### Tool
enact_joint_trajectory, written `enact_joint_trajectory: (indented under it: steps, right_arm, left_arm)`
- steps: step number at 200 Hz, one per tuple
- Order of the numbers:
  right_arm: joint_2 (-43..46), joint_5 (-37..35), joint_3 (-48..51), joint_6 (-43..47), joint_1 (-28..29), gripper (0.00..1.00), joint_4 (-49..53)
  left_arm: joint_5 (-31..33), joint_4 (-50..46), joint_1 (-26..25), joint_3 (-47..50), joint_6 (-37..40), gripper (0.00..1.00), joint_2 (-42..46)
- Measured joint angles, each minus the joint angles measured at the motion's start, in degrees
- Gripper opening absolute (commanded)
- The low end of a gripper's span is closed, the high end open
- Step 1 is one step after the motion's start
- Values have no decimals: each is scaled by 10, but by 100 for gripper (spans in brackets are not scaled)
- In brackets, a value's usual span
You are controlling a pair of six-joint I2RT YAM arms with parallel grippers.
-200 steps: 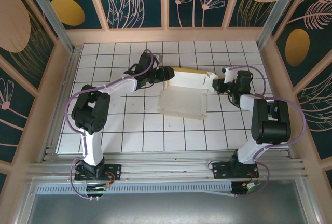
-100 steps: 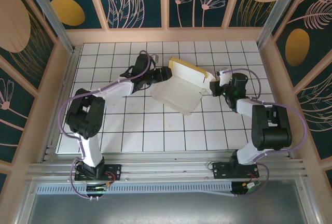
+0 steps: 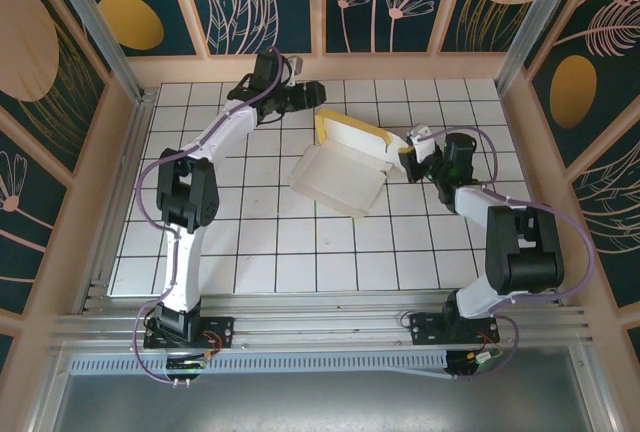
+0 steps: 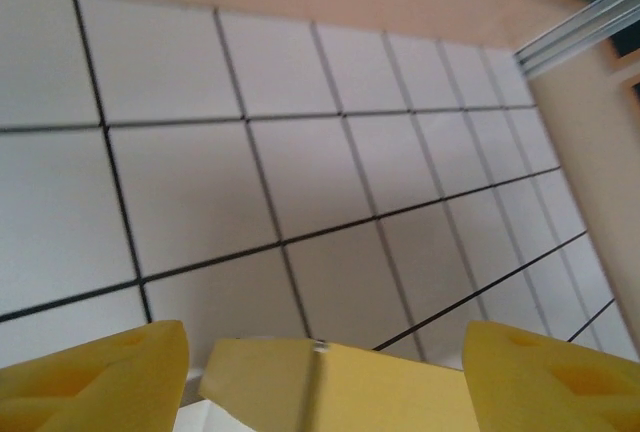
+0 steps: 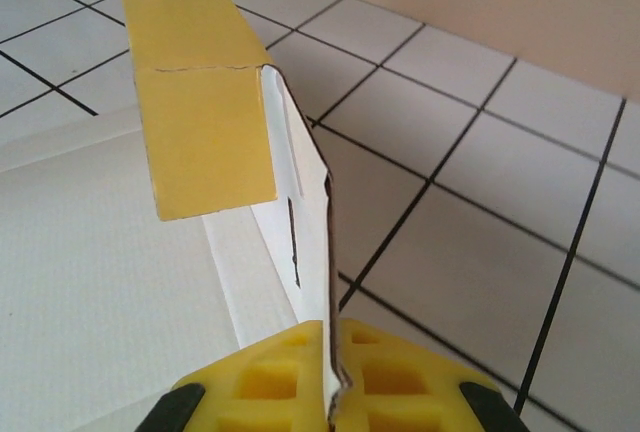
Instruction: Fold the paper box
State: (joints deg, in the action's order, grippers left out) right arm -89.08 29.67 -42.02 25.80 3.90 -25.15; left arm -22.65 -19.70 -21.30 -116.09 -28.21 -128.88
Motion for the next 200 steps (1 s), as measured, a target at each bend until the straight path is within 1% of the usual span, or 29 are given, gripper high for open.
enact_joint_trajectory:
  steps: [12,36,74,108,147,161,182,200]
  right_arm:
    - [-10,3,-15,13,4,5,3]
    - [-26,3,-26,29,9,5,15]
    - [-44,2,-32,34,10,5,18]
    - [-52,-8,-35,32,10,5,16]
    - [-63,-31,-42,14,14,5,11]
    - [-67,-51,-49,-4,21,6,11]
    - [-73,-85,-56,-55,35,6,11]
    - [-76,-115,-59,-98,51,7,13]
  left_arm:
    - [-12,-21,6,-15,5,72,-24]
    - [-31,-45,10,-26,10,65,-53]
    - [-60,-24,9,-15,2,52,-54]
    - [-91,31,12,26,-25,51,-44]
    - [-115,82,14,78,-56,47,-24]
    - [-119,106,14,110,-75,45,-9]
    - [-125,154,14,160,-113,44,13]
    - [-125,179,14,182,-133,44,20]
